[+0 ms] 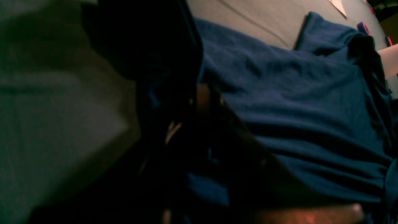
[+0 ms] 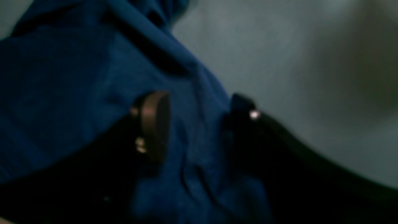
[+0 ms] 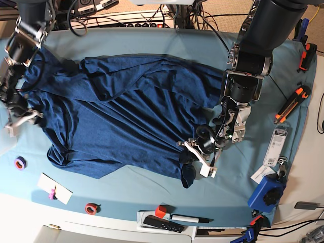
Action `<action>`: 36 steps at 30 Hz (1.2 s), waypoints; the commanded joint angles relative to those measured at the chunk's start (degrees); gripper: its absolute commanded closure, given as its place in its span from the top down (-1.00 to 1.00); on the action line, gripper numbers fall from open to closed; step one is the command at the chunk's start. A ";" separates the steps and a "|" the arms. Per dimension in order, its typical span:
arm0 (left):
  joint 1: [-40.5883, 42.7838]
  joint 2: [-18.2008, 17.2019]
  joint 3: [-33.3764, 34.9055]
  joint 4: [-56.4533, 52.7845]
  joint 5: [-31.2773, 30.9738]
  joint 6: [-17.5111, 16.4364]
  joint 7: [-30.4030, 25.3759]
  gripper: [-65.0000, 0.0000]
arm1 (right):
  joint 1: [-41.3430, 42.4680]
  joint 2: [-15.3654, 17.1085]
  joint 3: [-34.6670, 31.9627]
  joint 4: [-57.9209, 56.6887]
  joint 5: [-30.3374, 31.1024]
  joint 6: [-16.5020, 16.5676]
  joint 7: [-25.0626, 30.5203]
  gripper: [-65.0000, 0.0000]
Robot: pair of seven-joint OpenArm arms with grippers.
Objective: Layout the t-shirt on the table in an organized manner, then fold the t-shirt properly
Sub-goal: 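Hold the shirt with both grippers, stretching it taut between them, then fold the held shirt edge with the left gripper across the shirt body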
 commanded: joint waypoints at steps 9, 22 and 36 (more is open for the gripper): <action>-1.40 -0.33 -0.09 0.57 0.31 -0.17 0.26 -1.00 | 7.04 1.77 -0.02 -6.03 -4.63 0.03 2.03 0.11; -1.40 -0.33 -0.09 0.57 0.28 -0.17 0.26 -1.00 | 2.73 -0.17 -0.02 -6.03 -4.61 0.03 1.27 -0.28; -1.42 -3.10 -0.09 2.54 -8.85 -11.64 0.66 -1.00 | 2.45 0.02 0.15 -4.74 -4.37 0.03 6.47 -1.00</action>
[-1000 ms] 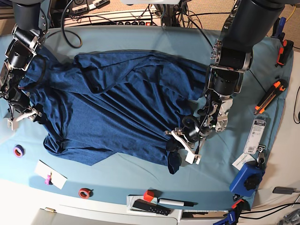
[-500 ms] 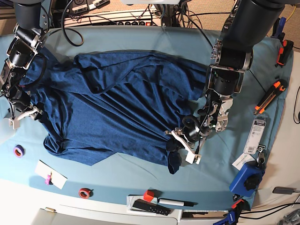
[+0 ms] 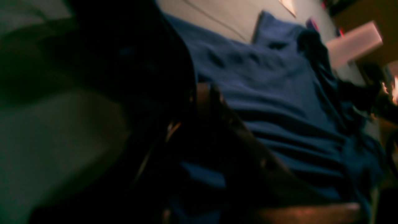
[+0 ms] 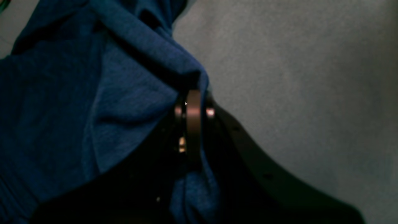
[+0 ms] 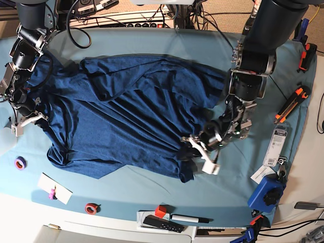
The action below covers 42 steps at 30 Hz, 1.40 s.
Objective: Layout the t-shirt on the table in an organized manner, then fold the t-shirt properly
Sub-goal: 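Fold the held shirt edge with the left gripper across the shirt body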
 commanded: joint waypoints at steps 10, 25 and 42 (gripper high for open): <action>-2.23 -5.51 -0.15 4.31 -5.14 -1.15 0.96 -1.00 | 0.90 1.81 0.13 10.86 8.24 -0.14 -8.68 -1.00; -2.23 -8.87 -0.17 9.35 -49.11 -1.15 42.45 -1.00 | -11.91 1.81 0.13 33.03 13.62 -0.14 -18.23 -1.00; -2.08 -17.29 -0.22 12.66 -53.86 -1.15 55.82 -1.00 | -16.59 1.97 18.34 35.78 9.31 -0.14 -18.71 -1.00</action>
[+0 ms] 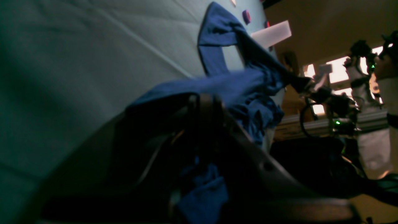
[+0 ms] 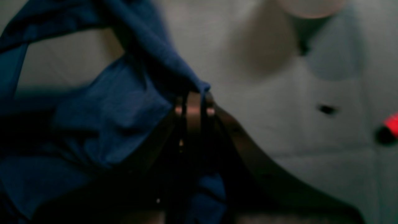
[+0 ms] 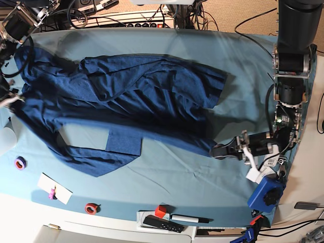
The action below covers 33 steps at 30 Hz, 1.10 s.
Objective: Layout the t-shirt on the table in an organized manner, then fold the t-shirt properly
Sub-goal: 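Fold the held shirt edge with the left gripper across the shirt body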
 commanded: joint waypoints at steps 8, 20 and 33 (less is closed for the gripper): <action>-1.68 -0.76 -0.22 4.35 -1.82 -0.30 4.76 -1.00 | -1.20 1.75 6.03 1.16 8.72 0.06 -3.93 -1.00; 5.46 -0.79 -0.22 7.32 -1.82 -0.30 8.39 -1.00 | -6.23 1.62 6.01 1.16 8.92 0.06 -5.14 -1.00; 7.48 -3.58 -0.22 9.46 -1.82 -0.30 8.28 -1.00 | -6.23 1.75 6.01 1.16 10.80 0.06 -8.79 -1.00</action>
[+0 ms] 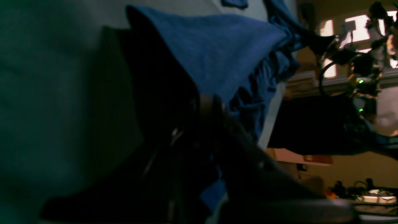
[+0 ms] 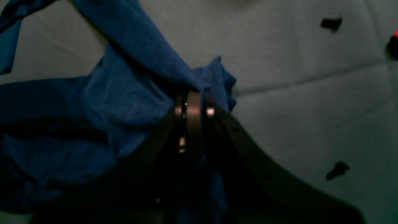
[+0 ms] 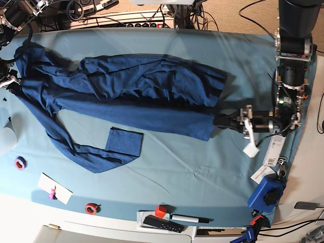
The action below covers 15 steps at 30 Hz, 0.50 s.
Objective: Layout the t-shirt on the table in an organized manner, then fold the t-shirt properly
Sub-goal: 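Fold the held shirt edge with the left gripper across the shirt body, then release the shirt and raise the left gripper away from it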
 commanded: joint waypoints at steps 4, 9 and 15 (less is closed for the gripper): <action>-1.38 -1.77 -0.22 2.54 -1.60 -0.25 -0.46 -1.00 | 0.46 1.86 0.44 1.07 8.55 0.10 -4.39 -1.00; 0.35 -1.73 -0.22 2.62 -1.60 -0.25 -0.26 -1.00 | 0.46 1.86 0.44 1.07 8.87 0.10 -5.77 -1.00; 2.93 -1.70 -0.22 2.62 -1.60 -0.25 -0.52 -1.00 | 0.46 1.84 0.44 1.07 8.72 0.10 -5.75 -1.00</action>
